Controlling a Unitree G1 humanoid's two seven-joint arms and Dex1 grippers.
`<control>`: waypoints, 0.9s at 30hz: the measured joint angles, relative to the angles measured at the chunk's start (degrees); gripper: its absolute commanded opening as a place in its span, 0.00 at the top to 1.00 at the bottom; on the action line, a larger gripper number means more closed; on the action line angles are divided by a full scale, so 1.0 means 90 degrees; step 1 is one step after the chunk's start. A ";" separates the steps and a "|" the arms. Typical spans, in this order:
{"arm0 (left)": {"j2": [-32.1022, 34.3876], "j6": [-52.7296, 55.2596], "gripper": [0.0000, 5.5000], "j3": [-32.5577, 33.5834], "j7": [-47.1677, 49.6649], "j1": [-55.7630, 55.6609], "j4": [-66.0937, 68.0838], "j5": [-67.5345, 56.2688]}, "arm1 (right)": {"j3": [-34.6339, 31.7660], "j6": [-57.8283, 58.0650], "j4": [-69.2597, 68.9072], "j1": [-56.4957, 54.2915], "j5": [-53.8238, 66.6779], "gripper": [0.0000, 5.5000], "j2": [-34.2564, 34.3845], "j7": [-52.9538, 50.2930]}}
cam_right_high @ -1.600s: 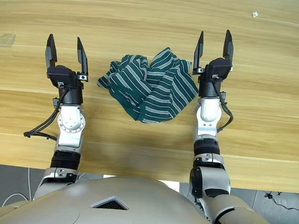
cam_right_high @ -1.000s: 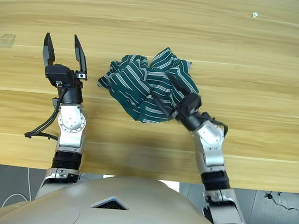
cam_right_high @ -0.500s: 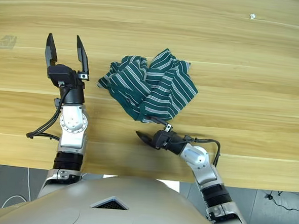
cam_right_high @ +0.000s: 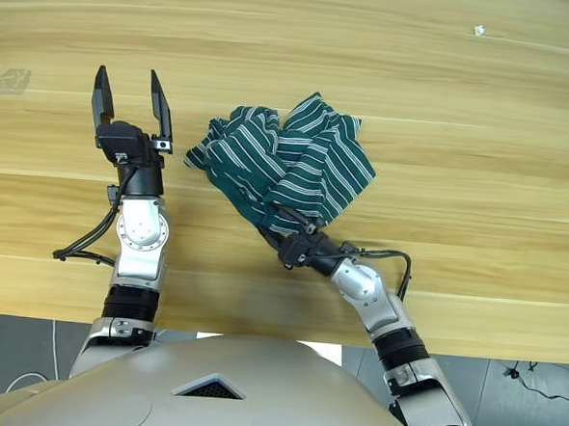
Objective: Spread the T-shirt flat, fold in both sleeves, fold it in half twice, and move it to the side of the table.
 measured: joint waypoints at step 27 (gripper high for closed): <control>0.2124 0.0705 0.43 -0.0172 -0.1393 0.0790 -0.1274 0.1375 | -0.1467 0.1886 -0.3201 -0.0833 0.2138 0.99 -0.1738 0.1677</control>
